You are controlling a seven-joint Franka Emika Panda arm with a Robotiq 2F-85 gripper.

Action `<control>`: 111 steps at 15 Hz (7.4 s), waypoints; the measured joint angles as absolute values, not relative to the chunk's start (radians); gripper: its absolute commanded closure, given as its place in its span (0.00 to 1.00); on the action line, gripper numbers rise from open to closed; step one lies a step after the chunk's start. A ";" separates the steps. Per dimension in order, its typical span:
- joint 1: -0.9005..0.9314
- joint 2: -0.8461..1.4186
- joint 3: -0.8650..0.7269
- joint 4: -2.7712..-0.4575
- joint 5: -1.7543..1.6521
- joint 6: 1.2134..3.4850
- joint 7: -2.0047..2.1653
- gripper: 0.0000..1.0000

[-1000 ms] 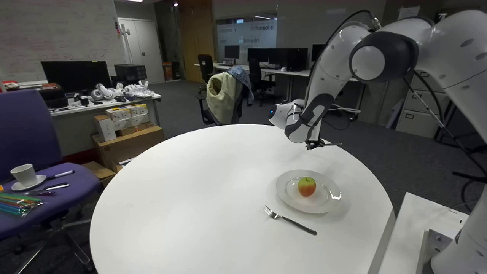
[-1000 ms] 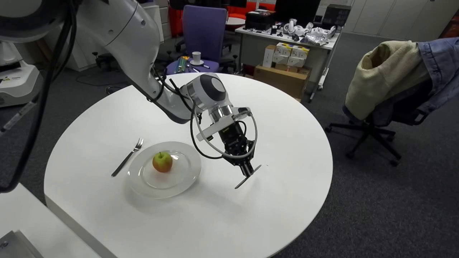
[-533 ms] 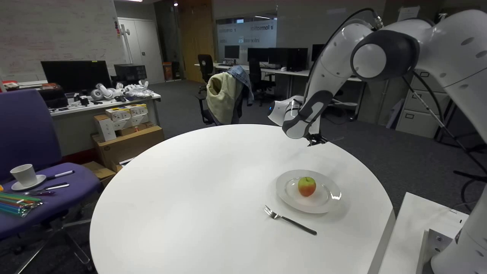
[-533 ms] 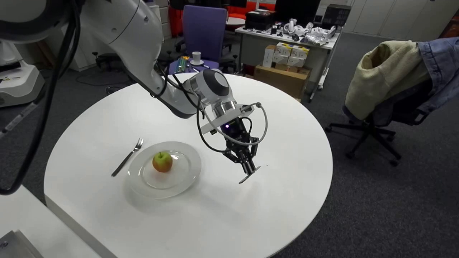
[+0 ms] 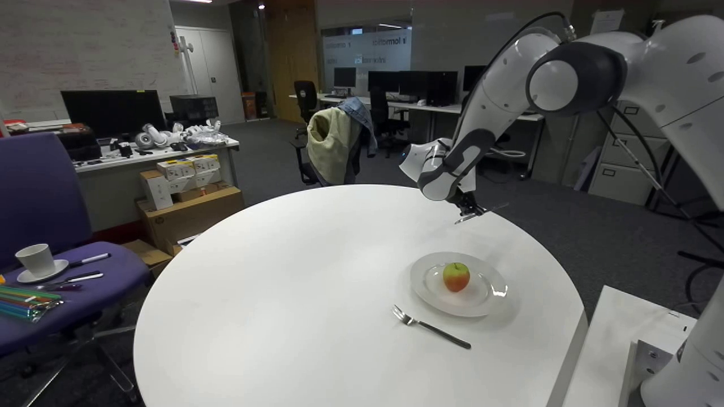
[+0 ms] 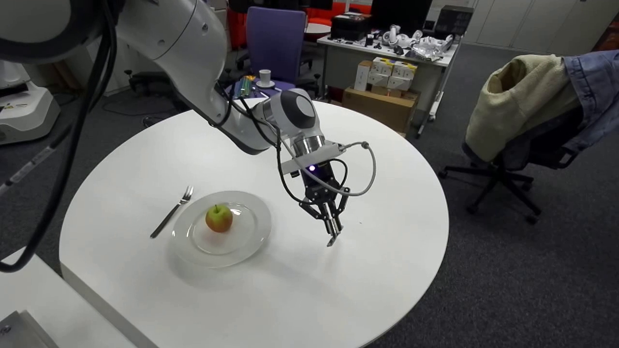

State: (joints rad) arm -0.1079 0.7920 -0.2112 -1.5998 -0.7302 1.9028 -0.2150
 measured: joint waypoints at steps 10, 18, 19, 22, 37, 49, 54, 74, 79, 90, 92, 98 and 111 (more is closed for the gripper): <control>-0.200 0.766 -0.139 -1.547 -0.472 1.811 -0.509 0.98; -0.300 0.772 -0.080 -1.464 -0.191 1.677 -0.666 0.98; -0.310 0.772 -0.077 -1.459 -0.165 1.677 -0.679 0.98; -0.340 0.773 -0.062 -1.444 -0.076 1.677 -0.707 0.98; -0.432 0.895 0.031 -1.399 0.388 1.688 -0.784 0.98; -0.535 0.938 0.044 -1.369 0.692 1.690 -0.880 0.98; -0.555 0.953 0.012 -1.368 0.800 1.721 -0.879 0.98; -0.606 0.992 -0.017 -1.366 1.249 1.813 -0.936 0.98; -0.606 1.041 -0.017 -1.351 1.408 1.813 -0.989 0.98; -0.498 1.056 -0.112 -1.307 1.427 1.953 -1.027 0.98; -0.460 1.045 -0.138 -1.308 1.416 2.051 -1.027 0.98; -0.344 1.012 -0.191 -1.312 1.260 2.313 -0.987 0.98; -0.231 0.887 -0.269 -1.353 0.220 2.296 -0.493 0.98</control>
